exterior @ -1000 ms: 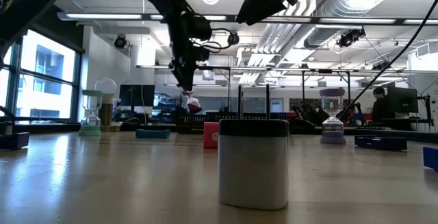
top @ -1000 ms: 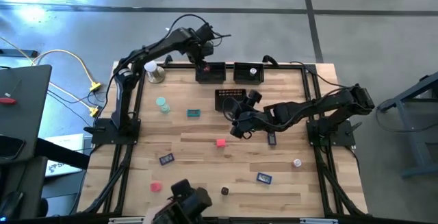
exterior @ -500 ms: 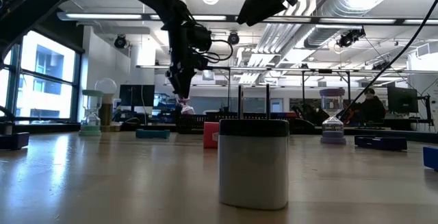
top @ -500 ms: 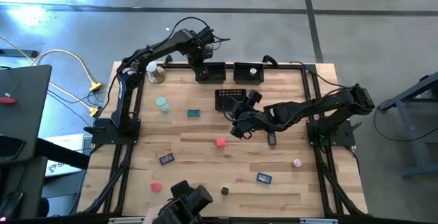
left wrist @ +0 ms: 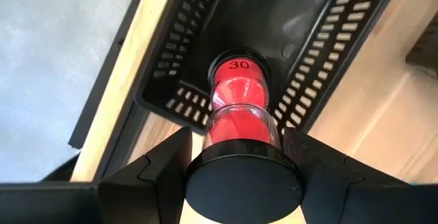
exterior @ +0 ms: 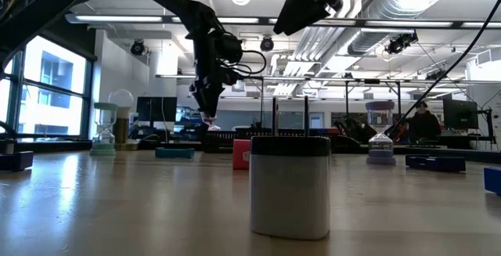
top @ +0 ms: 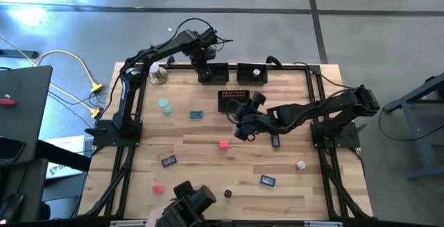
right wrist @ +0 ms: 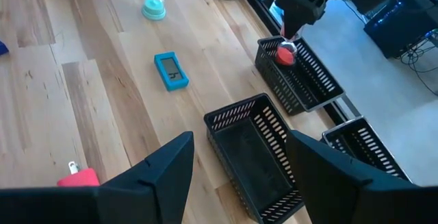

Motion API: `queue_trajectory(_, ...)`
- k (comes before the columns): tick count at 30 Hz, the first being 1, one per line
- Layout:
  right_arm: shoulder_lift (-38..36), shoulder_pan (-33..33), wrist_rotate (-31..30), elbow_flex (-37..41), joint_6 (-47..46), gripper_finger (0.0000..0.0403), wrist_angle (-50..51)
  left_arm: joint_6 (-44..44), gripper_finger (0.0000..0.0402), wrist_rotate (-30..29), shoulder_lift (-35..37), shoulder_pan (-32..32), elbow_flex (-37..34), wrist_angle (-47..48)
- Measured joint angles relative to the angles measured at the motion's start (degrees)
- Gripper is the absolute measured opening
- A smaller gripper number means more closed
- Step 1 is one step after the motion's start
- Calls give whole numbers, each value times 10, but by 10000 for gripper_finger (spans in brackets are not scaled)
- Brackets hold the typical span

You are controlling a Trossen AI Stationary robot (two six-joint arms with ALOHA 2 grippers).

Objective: Pick & Place Office items
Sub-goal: Put the red hourglass into the top left black bin

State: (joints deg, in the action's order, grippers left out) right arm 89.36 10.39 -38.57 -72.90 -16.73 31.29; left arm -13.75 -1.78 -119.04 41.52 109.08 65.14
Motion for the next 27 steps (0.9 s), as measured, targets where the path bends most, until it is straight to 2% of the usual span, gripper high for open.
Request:
queue_trajectory(5, 0, 0, 0, 0, 0, 221, 0, 1, 219, 4, 0, 3, 0, 0)
queue_trajectory(11, 0, 0, 4, 0, 0, 221, 0, 6, 206, 8, 0, 3, 0, -19)
queue_trajectory(21, 0, 0, 10, 0, 0, 221, 0, 12, 214, 19, -1, 3, 0, -32)
queue_trajectory(27, 0, 0, 11, 0, 0, 221, 1, 16, 216, 17, -28, 5, 0, -49)
